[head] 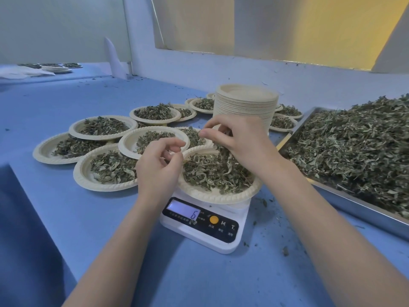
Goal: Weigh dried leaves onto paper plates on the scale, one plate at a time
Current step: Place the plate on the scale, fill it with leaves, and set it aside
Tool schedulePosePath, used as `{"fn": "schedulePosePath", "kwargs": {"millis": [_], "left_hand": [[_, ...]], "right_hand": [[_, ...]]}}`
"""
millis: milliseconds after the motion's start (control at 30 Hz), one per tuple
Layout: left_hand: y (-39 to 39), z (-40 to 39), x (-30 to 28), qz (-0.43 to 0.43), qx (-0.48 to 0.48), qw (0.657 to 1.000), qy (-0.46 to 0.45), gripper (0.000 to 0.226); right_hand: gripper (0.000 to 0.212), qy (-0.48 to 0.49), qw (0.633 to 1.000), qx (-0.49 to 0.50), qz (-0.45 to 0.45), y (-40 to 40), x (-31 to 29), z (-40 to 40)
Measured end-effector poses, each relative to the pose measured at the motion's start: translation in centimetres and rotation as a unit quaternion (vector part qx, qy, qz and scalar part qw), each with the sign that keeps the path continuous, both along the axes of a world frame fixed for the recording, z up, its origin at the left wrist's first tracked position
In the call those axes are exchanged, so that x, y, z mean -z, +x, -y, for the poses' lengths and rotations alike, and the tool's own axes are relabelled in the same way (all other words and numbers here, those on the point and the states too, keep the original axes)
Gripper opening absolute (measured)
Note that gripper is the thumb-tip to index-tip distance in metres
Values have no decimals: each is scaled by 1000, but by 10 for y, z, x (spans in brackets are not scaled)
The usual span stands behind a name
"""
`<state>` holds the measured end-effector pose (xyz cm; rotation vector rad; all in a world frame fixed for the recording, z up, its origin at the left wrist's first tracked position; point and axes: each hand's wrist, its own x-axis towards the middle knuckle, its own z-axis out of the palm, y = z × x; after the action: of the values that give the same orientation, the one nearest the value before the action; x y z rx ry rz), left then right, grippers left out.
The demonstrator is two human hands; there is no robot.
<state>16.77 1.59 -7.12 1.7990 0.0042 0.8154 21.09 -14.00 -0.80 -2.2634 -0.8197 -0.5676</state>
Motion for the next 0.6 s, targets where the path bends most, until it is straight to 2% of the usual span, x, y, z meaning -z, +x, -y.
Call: {"fn": "schedulePosePath", "kwargs": {"millis": [333,467,600], "left_hand": [[2,0,2,-2,9,1000,-17,33],[3,0,2,2,7,1000,-11,33],[2,-1,3,5,4,1000,-10,31]], "right_hand": [[24,82,995,38,50,-1,-8,3],[26,61,995,31,71,-2,-8,2],[15,55,996,22,62,-2,-6,2]]}}
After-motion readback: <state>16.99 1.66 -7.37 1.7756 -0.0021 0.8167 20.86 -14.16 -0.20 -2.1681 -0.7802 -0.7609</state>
